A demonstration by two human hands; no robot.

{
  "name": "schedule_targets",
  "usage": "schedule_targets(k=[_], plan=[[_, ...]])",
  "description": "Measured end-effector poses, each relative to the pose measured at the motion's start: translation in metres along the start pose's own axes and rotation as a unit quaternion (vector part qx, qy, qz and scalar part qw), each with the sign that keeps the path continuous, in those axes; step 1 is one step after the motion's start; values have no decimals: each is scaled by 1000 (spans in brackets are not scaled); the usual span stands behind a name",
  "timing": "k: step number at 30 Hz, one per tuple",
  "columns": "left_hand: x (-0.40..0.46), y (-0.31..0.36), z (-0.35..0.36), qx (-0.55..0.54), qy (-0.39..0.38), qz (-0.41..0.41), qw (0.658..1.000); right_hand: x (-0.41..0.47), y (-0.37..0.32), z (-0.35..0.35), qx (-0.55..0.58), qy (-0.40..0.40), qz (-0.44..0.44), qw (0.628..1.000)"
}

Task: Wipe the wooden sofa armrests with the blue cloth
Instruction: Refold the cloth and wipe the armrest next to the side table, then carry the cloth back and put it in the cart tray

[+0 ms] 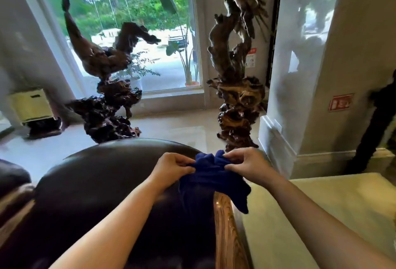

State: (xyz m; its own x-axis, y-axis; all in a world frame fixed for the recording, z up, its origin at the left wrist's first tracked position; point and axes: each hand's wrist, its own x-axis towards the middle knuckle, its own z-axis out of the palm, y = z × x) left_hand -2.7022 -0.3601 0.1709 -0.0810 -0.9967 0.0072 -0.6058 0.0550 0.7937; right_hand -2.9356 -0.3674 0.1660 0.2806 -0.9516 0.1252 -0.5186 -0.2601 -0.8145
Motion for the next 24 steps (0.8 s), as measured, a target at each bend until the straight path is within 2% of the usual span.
schedule_targets(k=[6, 13, 16, 20, 24], plan=[[-84, 29, -71, 24, 64, 7, 998, -26, -96, 6, -42, -38, -83, 995], [-198, 23, -155, 13, 132, -5, 991, -65, -199, 63, -28, -95, -137, 986], [-255, 3, -192, 9, 161, -18, 987, -90, -245, 105, -3, -117, -156, 981], [-354, -46, -250, -2, 199, -63, 978, -127, -309, 195, 12, -178, -176, 968], [-462, -108, -303, -1, 236, -109, 966, -166, -370, 303, -38, -228, -220, 948]])
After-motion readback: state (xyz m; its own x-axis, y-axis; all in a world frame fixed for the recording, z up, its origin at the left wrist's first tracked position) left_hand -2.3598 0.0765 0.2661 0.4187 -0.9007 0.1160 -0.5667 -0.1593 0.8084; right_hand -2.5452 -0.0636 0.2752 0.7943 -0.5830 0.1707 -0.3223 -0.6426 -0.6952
